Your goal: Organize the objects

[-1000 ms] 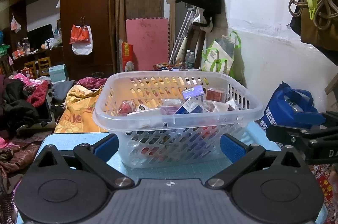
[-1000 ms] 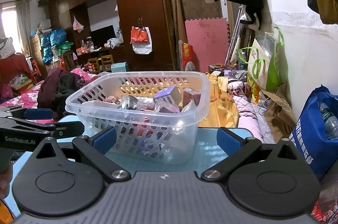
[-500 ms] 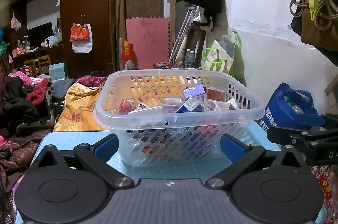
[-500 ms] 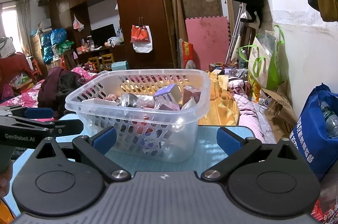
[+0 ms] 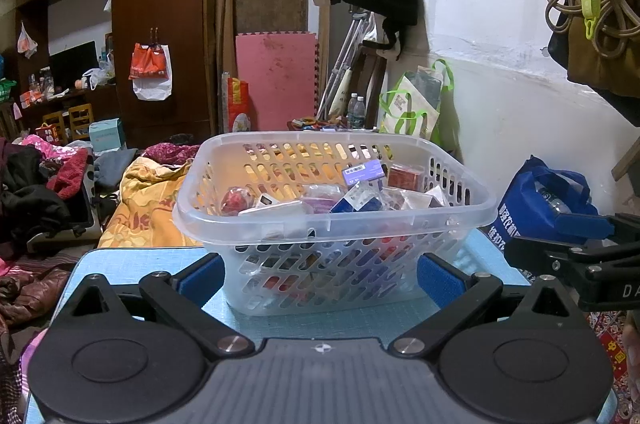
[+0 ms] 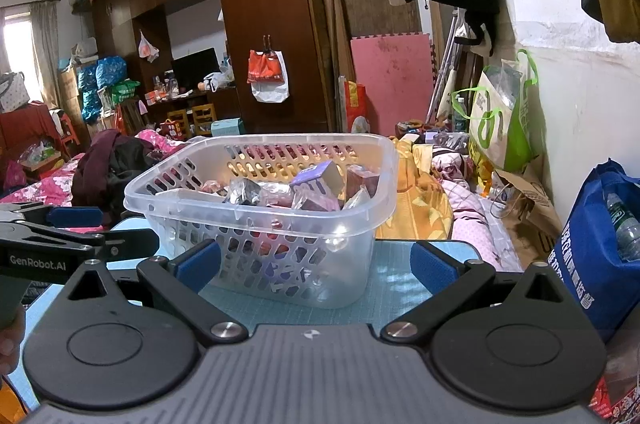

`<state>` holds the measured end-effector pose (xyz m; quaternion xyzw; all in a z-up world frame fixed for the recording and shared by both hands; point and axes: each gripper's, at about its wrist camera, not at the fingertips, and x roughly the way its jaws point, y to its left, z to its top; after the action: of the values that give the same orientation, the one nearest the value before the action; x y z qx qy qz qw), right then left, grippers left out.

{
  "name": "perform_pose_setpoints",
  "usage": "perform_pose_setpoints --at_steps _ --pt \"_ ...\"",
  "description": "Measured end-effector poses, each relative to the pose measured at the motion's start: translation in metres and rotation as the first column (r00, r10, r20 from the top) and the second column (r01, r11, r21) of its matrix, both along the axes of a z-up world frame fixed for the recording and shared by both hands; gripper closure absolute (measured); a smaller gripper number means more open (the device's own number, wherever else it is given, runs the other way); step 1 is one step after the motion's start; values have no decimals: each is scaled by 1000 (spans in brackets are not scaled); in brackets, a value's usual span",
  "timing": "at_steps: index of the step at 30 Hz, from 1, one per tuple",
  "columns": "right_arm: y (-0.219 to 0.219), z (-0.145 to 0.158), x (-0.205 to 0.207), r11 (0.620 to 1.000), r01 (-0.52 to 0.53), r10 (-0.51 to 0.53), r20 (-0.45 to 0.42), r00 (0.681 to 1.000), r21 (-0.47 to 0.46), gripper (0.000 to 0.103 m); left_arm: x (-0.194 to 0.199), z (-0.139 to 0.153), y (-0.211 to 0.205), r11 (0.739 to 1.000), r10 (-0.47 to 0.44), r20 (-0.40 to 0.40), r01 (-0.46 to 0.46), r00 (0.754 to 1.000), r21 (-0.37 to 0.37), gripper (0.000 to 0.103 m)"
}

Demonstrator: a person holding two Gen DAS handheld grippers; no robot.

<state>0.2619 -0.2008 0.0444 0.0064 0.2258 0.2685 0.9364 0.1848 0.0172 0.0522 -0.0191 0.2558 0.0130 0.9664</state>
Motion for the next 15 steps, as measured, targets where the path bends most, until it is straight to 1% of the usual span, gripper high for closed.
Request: perform_pose_setpoints --at_steps 15 --pt "0 0 0 1000 0 0 0 1000 3 0 0 -2 -3 1000 1 -3 -1 1000 -3 0"
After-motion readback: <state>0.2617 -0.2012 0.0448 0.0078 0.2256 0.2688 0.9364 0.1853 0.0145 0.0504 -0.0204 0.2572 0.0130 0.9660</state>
